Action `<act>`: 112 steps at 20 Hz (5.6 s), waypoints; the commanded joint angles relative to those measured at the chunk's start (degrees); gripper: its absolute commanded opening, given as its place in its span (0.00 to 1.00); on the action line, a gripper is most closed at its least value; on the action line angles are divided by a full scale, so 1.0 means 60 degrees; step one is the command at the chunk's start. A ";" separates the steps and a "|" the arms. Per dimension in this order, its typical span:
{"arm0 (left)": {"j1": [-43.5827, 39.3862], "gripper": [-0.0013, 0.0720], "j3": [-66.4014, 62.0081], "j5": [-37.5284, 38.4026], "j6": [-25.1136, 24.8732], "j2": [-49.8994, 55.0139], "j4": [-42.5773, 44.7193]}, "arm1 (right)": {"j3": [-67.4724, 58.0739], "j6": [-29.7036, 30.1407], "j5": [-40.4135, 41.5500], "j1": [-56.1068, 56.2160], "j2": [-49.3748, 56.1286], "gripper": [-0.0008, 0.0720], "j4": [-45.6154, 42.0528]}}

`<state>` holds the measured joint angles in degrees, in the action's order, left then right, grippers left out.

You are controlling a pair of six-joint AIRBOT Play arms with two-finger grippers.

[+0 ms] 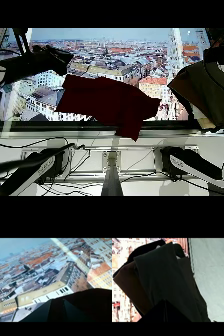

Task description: Fold the clothes and pants, and hang the long-sleeved shirts on hangers.

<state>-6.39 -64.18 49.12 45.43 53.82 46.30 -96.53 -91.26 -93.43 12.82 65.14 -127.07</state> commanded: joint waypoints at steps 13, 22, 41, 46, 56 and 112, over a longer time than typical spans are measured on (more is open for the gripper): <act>0.0011 0.25 -0.0004 0.0000 -0.0004 0.0004 0.0000 | 0.0000 -0.0004 -0.0004 -0.0007 -0.0004 0.04 0.0004; 0.0011 0.25 -0.0004 0.0000 0.0004 0.0004 -0.0004 | 0.0004 -0.0051 0.0357 -0.0044 -0.0004 0.04 0.0667; 0.0015 0.91 -0.0004 0.0051 0.0321 0.0004 0.0291 | 1.2797 0.2707 0.5155 -0.2703 -0.2204 0.74 1.3763; 0.0047 0.90 -0.0004 0.0182 0.1220 0.0004 0.1785 | 1.3056 0.2699 0.6076 -0.1821 -0.1898 0.66 1.3872; 0.3570 0.69 0.0663 0.2484 0.4218 0.0907 0.5909 | 1.1806 0.2732 0.7599 -0.1056 -0.1810 0.04 1.2670; 0.5049 0.04 -0.3457 0.2677 0.1792 0.1599 0.1657 | 0.0306 0.2222 0.4758 -0.1060 0.0463 0.04 0.9806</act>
<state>28.49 -84.84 55.55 56.38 51.29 54.61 -94.63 -77.56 -59.29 6.46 56.42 -66.72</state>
